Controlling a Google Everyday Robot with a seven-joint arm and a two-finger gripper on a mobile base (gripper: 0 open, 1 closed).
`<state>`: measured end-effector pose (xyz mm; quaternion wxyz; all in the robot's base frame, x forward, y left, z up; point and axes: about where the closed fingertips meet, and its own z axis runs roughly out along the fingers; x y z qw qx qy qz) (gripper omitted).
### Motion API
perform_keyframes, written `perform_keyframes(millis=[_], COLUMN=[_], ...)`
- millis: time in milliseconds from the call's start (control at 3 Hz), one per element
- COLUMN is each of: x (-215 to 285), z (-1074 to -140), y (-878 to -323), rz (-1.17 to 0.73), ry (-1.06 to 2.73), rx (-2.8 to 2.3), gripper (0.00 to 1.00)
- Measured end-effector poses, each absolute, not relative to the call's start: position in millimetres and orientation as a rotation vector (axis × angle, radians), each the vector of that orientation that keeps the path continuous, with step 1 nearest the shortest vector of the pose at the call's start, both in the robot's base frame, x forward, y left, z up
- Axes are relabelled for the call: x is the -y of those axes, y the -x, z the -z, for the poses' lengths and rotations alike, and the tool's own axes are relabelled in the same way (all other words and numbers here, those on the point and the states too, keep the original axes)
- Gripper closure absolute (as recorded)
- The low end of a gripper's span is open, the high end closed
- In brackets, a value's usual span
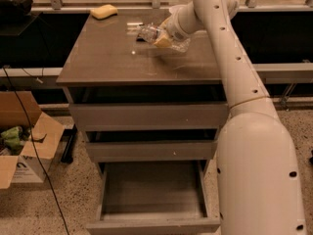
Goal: Pick water bottle from bottom drawer and place on counter
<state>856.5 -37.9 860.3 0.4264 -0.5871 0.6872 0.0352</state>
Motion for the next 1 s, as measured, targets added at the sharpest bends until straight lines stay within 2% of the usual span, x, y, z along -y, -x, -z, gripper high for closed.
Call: perform_keyframes(millis=[667,1000], x=[38.8,38.8], z=[-861.2,-861.1], y=[-856.8,-856.8], rz=[-0.087,-0.087], ry=[1.465,1.465], rx=[-1.717,-1.717], gripper=[0.06,0.00])
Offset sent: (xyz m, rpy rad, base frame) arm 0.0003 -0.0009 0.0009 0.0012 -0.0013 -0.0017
